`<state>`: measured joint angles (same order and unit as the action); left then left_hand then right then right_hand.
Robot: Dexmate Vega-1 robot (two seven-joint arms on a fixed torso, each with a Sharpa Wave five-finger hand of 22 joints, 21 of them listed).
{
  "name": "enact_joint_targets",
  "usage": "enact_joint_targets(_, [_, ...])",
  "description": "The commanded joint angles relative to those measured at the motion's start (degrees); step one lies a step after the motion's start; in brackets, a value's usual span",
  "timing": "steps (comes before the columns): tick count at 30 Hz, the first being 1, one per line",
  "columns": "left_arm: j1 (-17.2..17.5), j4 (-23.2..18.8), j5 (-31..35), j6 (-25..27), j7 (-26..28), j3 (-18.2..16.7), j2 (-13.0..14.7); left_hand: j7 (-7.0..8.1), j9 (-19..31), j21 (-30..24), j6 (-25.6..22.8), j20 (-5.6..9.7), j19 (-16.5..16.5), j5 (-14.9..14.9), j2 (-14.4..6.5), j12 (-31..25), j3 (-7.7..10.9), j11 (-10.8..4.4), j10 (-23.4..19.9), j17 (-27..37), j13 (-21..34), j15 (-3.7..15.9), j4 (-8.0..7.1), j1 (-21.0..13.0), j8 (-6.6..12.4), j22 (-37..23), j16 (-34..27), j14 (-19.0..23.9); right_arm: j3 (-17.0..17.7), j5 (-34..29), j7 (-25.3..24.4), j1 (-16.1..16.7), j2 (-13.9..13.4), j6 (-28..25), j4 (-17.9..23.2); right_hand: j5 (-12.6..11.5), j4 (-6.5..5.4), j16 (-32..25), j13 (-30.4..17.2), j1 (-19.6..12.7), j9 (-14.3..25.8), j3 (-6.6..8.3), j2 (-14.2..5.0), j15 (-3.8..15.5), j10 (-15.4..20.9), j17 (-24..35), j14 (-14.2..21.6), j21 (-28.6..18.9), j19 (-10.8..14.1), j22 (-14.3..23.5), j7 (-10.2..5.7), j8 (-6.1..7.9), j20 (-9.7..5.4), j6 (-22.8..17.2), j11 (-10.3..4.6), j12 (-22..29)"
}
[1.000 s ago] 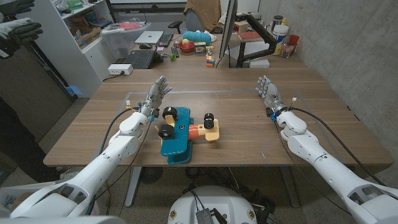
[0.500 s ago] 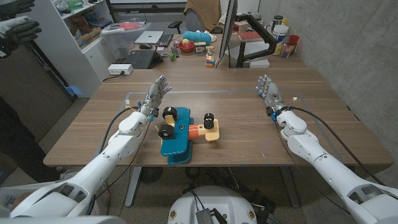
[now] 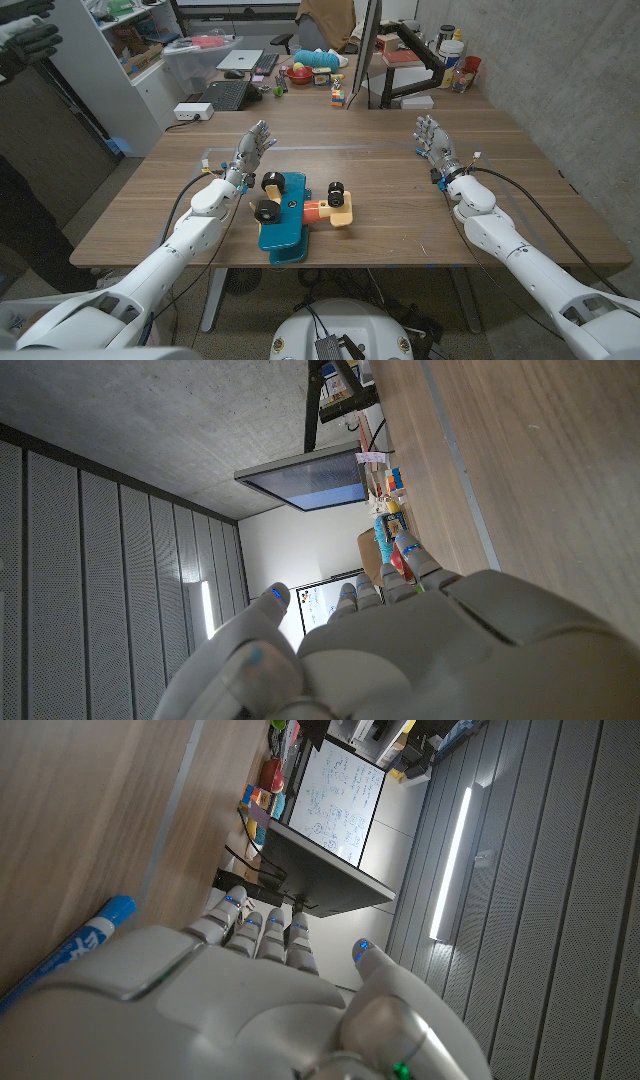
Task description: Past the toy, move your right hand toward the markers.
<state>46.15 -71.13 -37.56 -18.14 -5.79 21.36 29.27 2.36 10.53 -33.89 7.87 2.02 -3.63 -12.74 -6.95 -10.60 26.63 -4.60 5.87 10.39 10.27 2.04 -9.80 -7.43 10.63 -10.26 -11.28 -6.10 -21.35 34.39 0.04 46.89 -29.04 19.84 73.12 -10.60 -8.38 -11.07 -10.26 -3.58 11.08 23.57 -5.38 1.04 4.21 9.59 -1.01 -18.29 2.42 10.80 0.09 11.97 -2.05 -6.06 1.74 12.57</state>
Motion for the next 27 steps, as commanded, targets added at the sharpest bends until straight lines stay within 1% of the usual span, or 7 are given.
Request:
enact_joint_targets(1, [-0.36, 0.2, 0.35, -0.42, -0.43, 0.26, 0.09, -0.04, 0.09, 0.15, 0.01, 2.25, -0.1, -0.39, -2.58, -0.3, 0.46, 0.21, 0.16, 0.18, 0.17, 1.84, -0.19, 0.14, 0.44, -0.12, -0.29, -0.2, -0.8, -4.68, -0.27, -1.29, -0.25, 4.49, -0.77, -0.11, 0.49, -0.16, -0.26, -0.65, 0.11, 0.11, -3.67, -0.14, 0.55, 0.18, 0.34, -0.19, 0.21, 0.33, -0.13, 0.27, -2.24, -0.37, 0.08, 0.43])
enact_joint_targets(14, [-0.03, 0.06, 0.45, -1.37, -0.78, 0.12, 0.23, -0.04, 0.09, 0.32, -0.07, 2.21, 0.0, -0.41, -2.55, -0.3, 0.52, 0.29, 0.1, 0.17, 0.17, 1.8, -0.17, 0.29, 0.43, -0.13, -0.28, -0.13, -1.62, -7.68, -0.86, -3.14, -0.27, 5.83, -0.96, -0.08, 0.83, 0.28, -0.27, -1.06, 0.18, 0.1, -3.61, -0.51, 0.37, 0.16, -0.12, 0.12, -0.22, 0.32, -0.25, 0.11, -2.34, -0.3, 0.4, 0.24])
enact_joint_targets(24, [-0.35, 0.33, 0.75, -2.15, -1.56, 0.31, 0.23, 0.0, 0.09, 0.47, -0.15, 2.21, 0.04, -0.42, -2.52, -0.28, 0.57, 0.15, 0.1, 0.16, 0.17, 1.79, -0.17, 0.4, 0.42, -0.13, -0.28, -0.07, -2.09, -11.18, -2.37, -5.41, -0.19, 7.64, -2.29, 0.04, 1.39, 0.53, -0.28, -1.55, 0.2, -0.04, -2.98, -1.48, 0.16, 0.12, -0.3, 0.36, -0.43, 0.29, 0.05, 0.0, -1.83, -0.33, 1.09, 0.06])
enact_joint_targets(27, [-0.46, 0.37, 0.85, -2.3, -1.8, 0.39, 0.27, 0.04, 0.09, 0.5, -0.27, 2.21, 0.09, -0.43, -2.51, -0.3, 0.58, 0.2, 0.02, 0.16, 0.17, 1.81, -0.16, 0.44, 0.46, -0.13, -0.29, -0.02, -2.37, -13.19, -3.39, -6.43, -0.21, 8.51, -3.24, 0.08, 1.64, 0.62, -0.28, -1.76, 0.2, -0.09, -2.7, -1.61, 0.05, 0.1, -0.4, 0.48, -0.58, 0.26, 0.04, -0.08, -1.63, -0.2, 1.22, -0.01])
